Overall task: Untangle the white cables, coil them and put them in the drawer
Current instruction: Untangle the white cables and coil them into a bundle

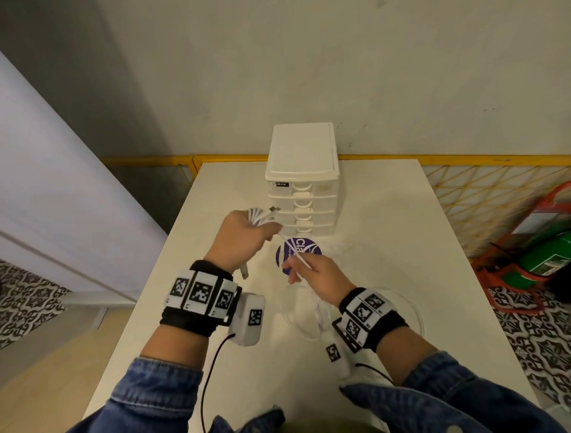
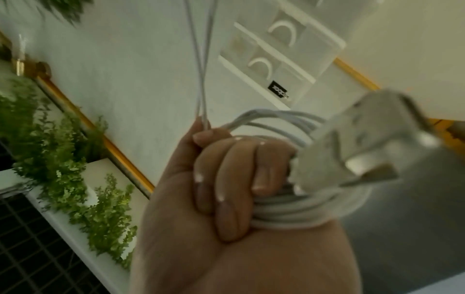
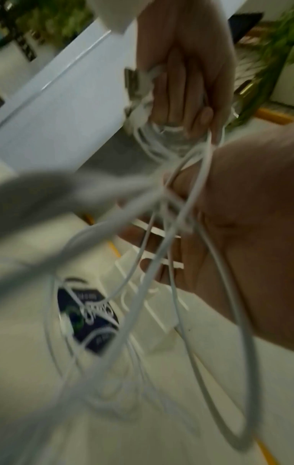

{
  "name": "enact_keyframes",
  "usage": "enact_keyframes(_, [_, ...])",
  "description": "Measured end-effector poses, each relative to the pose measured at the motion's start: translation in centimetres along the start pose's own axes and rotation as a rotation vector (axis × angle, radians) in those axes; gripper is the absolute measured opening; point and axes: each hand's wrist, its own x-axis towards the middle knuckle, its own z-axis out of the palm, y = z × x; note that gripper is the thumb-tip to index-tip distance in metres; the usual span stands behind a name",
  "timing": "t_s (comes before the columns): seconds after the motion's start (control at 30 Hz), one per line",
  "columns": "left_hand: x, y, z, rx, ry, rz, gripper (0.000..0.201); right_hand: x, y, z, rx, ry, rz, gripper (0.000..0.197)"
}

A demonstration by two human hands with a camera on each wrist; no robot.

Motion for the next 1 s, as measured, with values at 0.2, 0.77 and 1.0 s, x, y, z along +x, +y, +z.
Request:
enact_keyframes(0.2, [0.5, -1.6, -1.0, -0.146, 0.039, -0.103, 0.029, -1.0, 1.9, -2.4, -0.149, 0.043, -0.02, 0.015])
enact_keyframes(0.77, [-1.0, -3.5, 1.0, 0.203, -0.492, -0.134, 0.034, 0.0, 0.4, -6.4, -0.836, 0.363, 0.019, 0.044])
enact_keyframes(1.0, [-0.6, -3.0, 3.1, -0.021, -0.222, -0.083, 0.038, -1.1, -2.4, -4.1, -0.193, -0.05, -0.117, 0.067])
